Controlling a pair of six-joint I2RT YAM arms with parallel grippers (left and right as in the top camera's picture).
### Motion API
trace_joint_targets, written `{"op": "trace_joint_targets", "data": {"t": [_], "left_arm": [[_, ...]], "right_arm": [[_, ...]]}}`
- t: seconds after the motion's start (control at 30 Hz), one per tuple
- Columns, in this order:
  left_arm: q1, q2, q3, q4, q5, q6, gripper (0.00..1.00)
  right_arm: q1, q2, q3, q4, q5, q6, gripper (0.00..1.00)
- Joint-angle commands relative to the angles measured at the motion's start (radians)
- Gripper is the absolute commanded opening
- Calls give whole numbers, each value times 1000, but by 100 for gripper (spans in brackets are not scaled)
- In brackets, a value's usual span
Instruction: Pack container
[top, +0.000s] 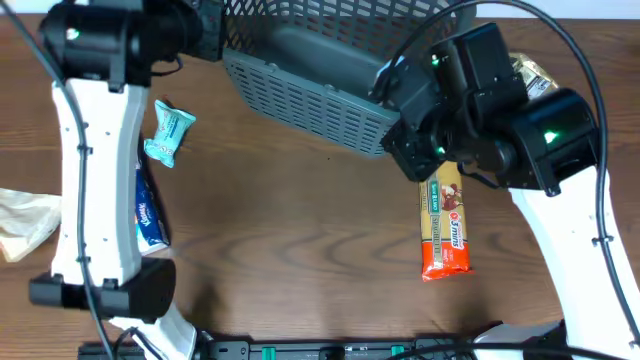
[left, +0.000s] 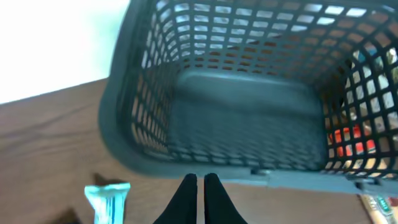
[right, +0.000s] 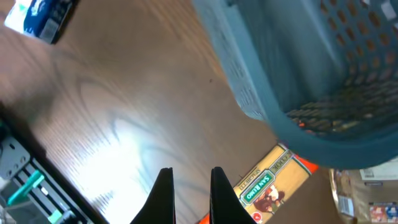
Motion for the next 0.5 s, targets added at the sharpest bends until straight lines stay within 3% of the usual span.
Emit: {"op": "trace_joint_targets", "data": {"t": [0.0, 0.47], "left_arm": [[-16, 31, 24, 6, 36, 90, 5], [-45, 103, 19, -14, 36, 138, 5]], "right_arm": [[24, -5, 18, -24, -9, -76, 1], [24, 62, 15, -47, -8, -253, 1]]}}
